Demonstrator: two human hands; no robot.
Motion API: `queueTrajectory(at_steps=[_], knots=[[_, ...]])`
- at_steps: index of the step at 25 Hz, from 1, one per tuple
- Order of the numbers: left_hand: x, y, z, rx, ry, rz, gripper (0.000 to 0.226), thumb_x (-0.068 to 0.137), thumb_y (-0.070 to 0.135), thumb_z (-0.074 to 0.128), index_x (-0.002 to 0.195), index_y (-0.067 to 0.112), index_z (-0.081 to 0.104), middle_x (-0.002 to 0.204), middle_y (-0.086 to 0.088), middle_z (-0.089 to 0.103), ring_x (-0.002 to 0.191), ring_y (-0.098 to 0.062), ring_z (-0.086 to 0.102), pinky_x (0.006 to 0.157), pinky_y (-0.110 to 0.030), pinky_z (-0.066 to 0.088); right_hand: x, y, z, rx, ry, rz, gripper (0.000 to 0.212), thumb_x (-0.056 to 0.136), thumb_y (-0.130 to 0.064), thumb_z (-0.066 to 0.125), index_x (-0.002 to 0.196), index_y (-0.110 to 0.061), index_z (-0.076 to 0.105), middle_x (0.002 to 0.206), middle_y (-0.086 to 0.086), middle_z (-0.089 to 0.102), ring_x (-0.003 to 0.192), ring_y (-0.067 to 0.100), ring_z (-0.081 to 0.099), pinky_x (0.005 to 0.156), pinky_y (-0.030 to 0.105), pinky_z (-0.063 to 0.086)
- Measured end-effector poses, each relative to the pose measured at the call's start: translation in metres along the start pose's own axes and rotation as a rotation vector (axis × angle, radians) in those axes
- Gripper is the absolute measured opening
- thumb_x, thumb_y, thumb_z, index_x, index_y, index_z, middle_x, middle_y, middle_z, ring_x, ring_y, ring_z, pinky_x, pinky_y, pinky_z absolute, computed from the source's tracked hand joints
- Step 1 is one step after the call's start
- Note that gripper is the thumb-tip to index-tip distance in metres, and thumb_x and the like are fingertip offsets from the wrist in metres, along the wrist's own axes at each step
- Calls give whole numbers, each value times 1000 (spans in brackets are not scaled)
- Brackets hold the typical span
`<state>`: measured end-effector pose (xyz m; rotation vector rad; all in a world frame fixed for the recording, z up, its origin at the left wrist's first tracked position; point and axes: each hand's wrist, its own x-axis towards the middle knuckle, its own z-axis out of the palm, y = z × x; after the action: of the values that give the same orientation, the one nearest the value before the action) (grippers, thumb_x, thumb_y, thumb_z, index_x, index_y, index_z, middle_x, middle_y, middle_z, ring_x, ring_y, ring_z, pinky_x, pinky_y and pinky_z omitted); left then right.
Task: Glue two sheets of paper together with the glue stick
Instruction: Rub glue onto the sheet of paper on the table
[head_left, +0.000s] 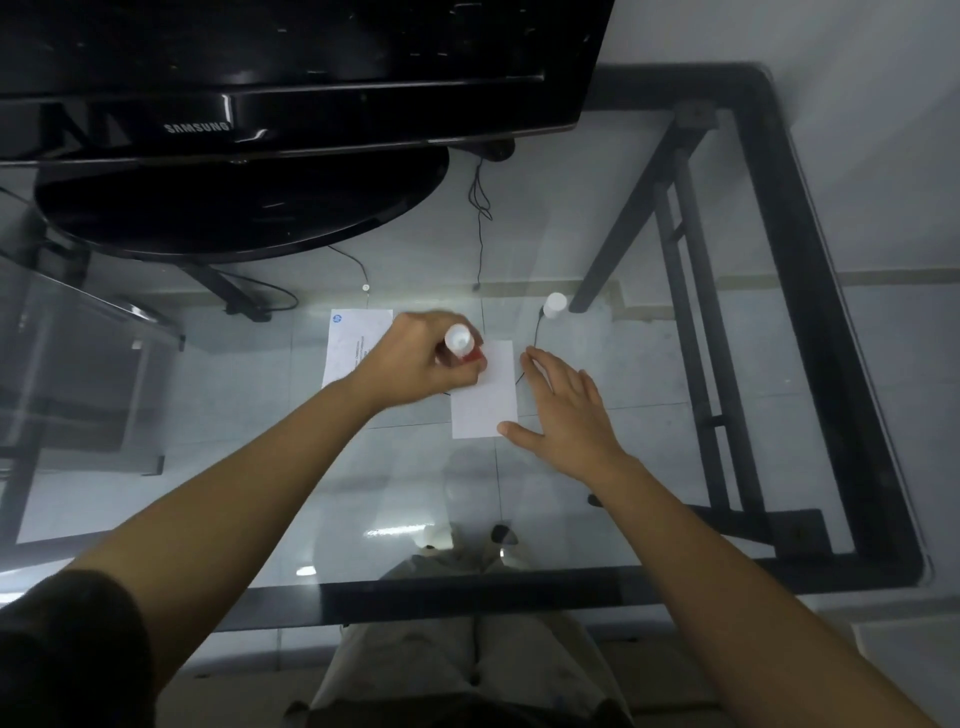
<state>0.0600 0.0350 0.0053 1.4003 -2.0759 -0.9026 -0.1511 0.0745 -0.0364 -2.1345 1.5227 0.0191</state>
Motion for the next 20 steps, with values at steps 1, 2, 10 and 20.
queueTrajectory(at_steps=[1,2,10,20], knots=[[-12,1,4,-3,-44,31,17,71,19,77,83,11,68,82,-3,71,69,-12,63,64,-17,50,0,0,0,2,1,-1,83,85,-52,50,145,-17,5,156,0,7,142,17,6,116,42,3],[-22,2,6,5,-86,58,18,70,19,77,84,11,68,82,-3,71,69,-12,63,63,-14,50,0,0,1,2,3,-1,83,85,-53,50,145,-17,5,156,0,7,142,17,6,116,42,3],[1,-18,-21,-58,82,-109,12,73,21,75,83,19,69,82,2,71,70,-11,64,63,-15,50,2,2,3,-16,6,-7,83,85,-53,50,145,-17,6,156,0,8,142,18,7,116,43,3],[25,-7,5,-1201,245,-805,22,86,22,60,103,8,55,93,-8,70,81,-15,68,64,-25,54,1,2,3,0,-1,-27,72,86,-51,49,144,-23,16,156,0,9,143,19,4,114,46,0]])
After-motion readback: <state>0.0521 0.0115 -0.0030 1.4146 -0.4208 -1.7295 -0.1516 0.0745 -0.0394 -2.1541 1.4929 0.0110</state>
